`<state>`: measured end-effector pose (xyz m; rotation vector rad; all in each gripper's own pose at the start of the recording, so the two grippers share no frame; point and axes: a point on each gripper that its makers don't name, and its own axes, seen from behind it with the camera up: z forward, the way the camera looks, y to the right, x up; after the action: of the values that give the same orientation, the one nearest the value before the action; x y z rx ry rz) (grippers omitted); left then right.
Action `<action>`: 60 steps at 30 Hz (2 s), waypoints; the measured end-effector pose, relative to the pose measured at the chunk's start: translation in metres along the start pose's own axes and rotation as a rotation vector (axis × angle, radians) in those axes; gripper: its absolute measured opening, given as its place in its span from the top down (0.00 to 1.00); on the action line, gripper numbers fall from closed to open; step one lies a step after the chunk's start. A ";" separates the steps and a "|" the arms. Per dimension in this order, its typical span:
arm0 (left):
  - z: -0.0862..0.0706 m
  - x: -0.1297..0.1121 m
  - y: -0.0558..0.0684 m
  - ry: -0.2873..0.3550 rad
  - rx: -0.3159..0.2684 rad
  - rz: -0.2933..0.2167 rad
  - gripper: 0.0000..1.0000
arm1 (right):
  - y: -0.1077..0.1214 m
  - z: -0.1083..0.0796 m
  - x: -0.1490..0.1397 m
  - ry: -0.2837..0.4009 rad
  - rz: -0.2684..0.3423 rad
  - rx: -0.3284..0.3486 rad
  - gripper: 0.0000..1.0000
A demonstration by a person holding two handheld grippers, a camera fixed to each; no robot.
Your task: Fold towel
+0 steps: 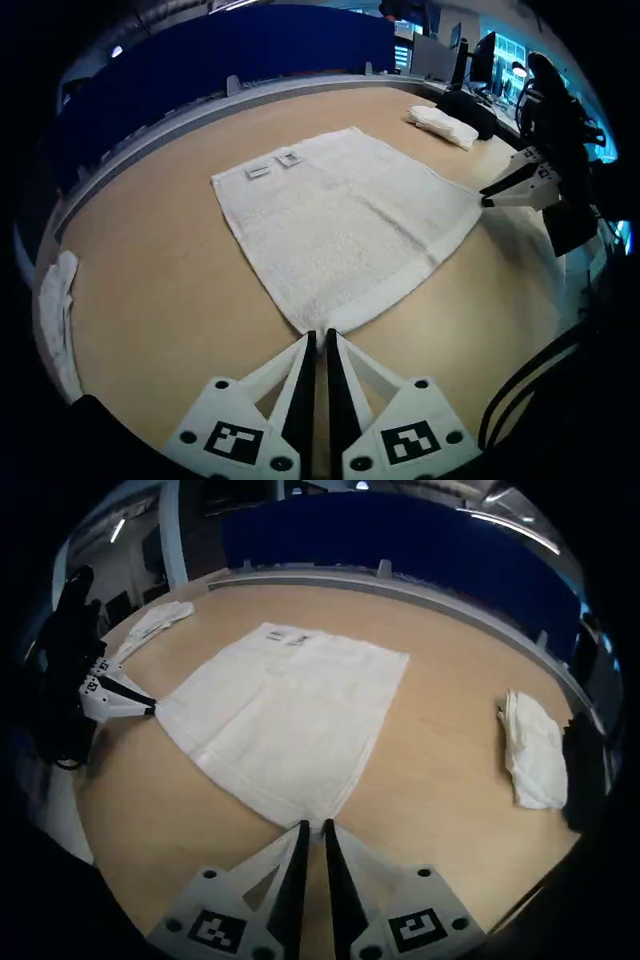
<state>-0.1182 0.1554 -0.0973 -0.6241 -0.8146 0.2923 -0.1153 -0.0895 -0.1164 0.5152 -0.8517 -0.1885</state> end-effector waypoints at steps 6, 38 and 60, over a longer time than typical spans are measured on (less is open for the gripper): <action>-0.013 0.013 -0.001 0.025 0.011 -0.028 0.91 | -0.001 -0.011 0.018 0.030 -0.001 0.002 0.85; -0.081 0.064 0.011 0.071 -0.008 -0.196 0.91 | 0.001 -0.081 0.078 0.139 0.042 -0.007 0.87; -0.003 0.117 -0.055 0.046 0.048 -0.180 0.91 | 0.055 -0.007 0.135 0.126 0.020 -0.035 0.87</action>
<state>-0.0384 0.1666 0.0042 -0.5064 -0.8114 0.1323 -0.0249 -0.0877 -0.0022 0.4810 -0.7293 -0.1504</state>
